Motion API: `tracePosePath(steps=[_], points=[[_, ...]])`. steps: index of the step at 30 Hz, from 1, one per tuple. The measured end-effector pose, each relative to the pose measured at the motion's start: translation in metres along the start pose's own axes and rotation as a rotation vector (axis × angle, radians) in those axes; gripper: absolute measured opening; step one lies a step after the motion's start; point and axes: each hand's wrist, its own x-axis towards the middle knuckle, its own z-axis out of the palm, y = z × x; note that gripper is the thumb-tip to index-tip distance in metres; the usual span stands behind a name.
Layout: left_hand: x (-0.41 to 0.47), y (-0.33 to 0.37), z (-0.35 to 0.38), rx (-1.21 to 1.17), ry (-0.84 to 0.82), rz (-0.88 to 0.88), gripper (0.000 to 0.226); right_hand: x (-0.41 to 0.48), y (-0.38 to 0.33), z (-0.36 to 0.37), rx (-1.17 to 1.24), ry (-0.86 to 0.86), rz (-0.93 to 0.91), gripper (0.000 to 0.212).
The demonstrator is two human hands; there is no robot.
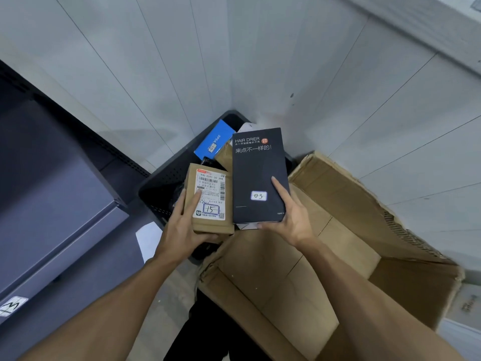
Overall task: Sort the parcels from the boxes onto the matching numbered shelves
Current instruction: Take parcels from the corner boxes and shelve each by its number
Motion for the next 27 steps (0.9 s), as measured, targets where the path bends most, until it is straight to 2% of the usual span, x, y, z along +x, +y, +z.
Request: tracePosePath(steps=[12, 27], points=[[-0.001, 0.05, -0.053, -0.037, 0.042, -0.007, 0.123, -0.01, -0.05, -0.041, -0.015, 0.078, -0.077, 0.125], [0.005, 0.136, -0.15, 0.04, 0.158, 0.088, 0.124, -0.024, -0.144, -0.116, -0.029, 0.097, -0.217, 0.123]])
